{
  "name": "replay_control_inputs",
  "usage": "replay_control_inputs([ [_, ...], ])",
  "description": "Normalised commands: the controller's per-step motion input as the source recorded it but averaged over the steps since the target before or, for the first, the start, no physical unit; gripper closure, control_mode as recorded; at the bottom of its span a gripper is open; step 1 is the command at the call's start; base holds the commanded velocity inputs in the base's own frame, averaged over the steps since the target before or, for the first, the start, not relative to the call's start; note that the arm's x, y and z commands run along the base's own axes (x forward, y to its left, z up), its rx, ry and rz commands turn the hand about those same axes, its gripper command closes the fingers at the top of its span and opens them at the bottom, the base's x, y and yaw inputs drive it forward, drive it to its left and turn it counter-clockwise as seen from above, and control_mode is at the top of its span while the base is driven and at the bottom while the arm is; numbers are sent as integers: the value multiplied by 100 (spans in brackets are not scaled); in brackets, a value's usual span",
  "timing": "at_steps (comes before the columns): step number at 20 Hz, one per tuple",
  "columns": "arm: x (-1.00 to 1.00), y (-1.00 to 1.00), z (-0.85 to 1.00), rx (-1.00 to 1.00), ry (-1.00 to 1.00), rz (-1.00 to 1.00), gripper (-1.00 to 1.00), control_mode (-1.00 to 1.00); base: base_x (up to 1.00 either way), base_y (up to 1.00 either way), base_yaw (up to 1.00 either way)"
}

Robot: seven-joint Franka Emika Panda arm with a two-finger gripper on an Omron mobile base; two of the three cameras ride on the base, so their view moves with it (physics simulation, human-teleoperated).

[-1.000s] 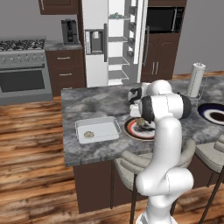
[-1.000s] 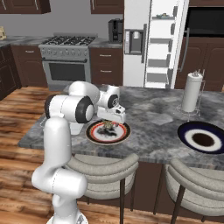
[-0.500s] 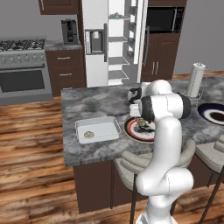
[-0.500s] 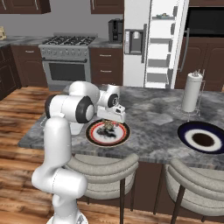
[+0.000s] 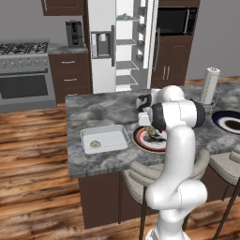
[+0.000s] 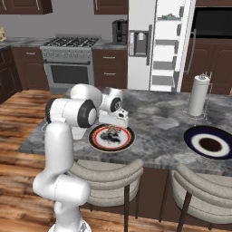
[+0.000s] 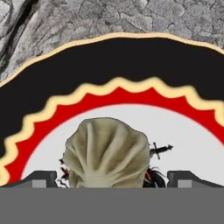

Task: Place two dumplings into each of the tupperware containers and then place the containers in the fridge.

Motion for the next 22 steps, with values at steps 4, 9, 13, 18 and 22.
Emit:
replay_control_inputs([
  [4,0,0,-17,0,0,0,-100,-100,0,0,0],
  [9,0,0,-30,0,0,0,-100,-100,0,0,0],
  [13,0,0,-13,0,0,0,100,-100,0,0,0],
  [18,0,0,0,0,0,0,100,-100,0,0,0],
  [22,-5,18,42,0,0,0,100,-100,0,0,0],
])
